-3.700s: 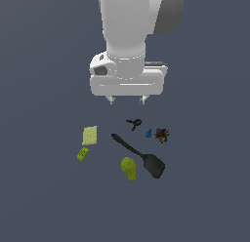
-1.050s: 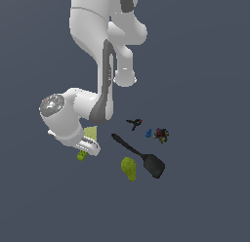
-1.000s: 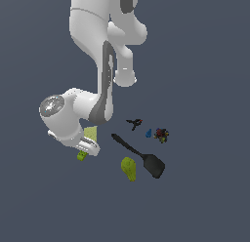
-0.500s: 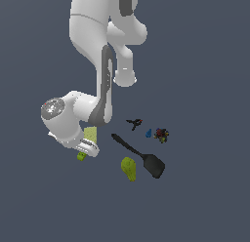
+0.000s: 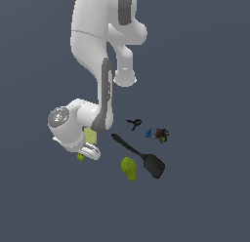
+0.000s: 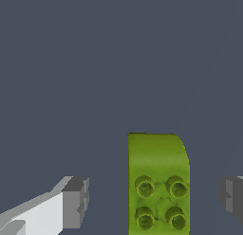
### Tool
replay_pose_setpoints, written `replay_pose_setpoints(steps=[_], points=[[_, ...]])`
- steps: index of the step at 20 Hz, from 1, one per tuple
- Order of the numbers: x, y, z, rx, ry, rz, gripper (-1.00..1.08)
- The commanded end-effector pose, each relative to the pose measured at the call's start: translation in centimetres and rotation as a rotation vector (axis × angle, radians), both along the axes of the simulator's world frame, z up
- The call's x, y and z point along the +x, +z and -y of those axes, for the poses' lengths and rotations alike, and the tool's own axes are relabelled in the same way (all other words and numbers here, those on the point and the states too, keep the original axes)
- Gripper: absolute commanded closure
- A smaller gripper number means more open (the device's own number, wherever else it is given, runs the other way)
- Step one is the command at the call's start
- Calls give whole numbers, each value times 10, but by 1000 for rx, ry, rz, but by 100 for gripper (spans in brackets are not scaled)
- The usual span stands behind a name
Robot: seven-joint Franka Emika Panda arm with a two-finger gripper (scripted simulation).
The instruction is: Pick up a designated object from a clutter of objects.
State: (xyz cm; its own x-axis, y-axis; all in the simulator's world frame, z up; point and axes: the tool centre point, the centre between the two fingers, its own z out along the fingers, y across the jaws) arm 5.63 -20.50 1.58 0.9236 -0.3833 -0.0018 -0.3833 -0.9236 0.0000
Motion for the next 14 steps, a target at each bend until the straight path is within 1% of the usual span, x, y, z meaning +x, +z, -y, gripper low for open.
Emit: replay_pose_setpoints(steps=[1,2,3,14], points=[[1,-3,0,-1,0,2,-92],[1,-3,1,-1,0,2,-92],[1,-3,1,-1,0,2,108],[1,-3,1,-1,0,2,108]])
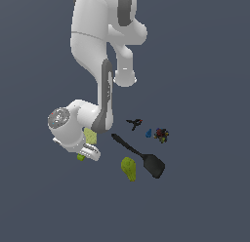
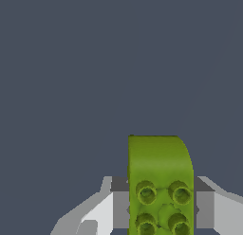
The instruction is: Pick up a designated object from a clutter of objects.
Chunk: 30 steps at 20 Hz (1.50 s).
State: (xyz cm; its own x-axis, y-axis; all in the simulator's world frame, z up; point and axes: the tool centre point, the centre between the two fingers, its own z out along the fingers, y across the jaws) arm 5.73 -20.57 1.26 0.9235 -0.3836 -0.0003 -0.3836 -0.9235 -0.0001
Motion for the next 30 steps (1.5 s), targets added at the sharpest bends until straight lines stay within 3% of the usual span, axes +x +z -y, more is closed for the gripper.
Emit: replay_pose_setpoints(steps=[1,12,30], points=[[0,1,0,0,0,0,108],[8,56,-3,0,0,0,108],[38,254,-10,-1,-1,0,108]])
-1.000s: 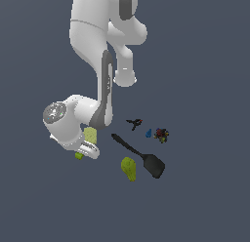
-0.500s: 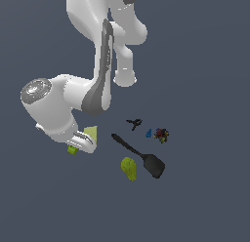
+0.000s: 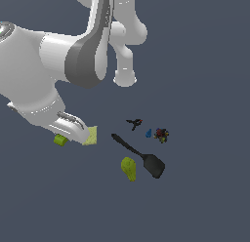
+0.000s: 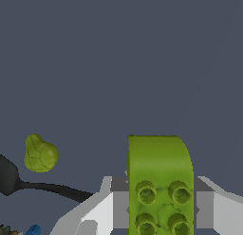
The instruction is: Pick up a designated object from a clutter of objects.
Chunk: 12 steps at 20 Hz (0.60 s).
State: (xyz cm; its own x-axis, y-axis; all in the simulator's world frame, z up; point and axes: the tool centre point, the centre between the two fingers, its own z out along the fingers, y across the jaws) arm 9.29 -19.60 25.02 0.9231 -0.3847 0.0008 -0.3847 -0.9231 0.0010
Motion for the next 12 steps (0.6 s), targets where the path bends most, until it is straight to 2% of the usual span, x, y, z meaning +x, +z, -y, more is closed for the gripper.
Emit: replay_pose_setpoints(steps=[1,12], points=[[4,27,-1,0,0,-1,108],[23,126,-5,0,1,-1,108]])
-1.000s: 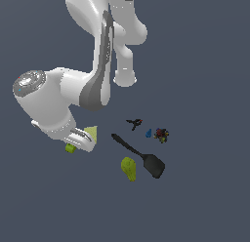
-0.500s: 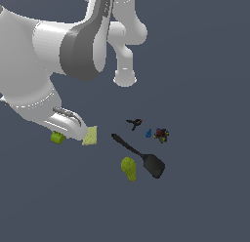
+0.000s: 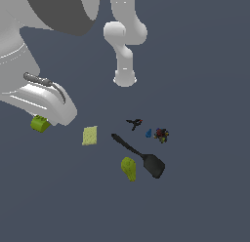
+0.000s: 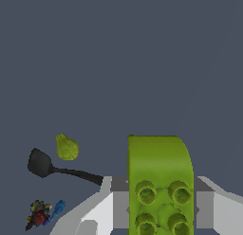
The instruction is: Pick up a designated object from a clutter of objects.
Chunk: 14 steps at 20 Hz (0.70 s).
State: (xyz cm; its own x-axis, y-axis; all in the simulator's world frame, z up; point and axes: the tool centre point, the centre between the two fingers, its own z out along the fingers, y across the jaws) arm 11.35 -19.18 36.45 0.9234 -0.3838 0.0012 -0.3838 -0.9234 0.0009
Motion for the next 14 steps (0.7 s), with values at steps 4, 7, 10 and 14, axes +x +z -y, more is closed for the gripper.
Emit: replay_pose_setpoints(steps=[4,7,10,14], points=[[7,33,-1,1,0,-1,108],[9,45,-1,1,0,-1,108],[12,53,-2,1,1,-1,108],[13,59,-2,1,1,-1,108]])
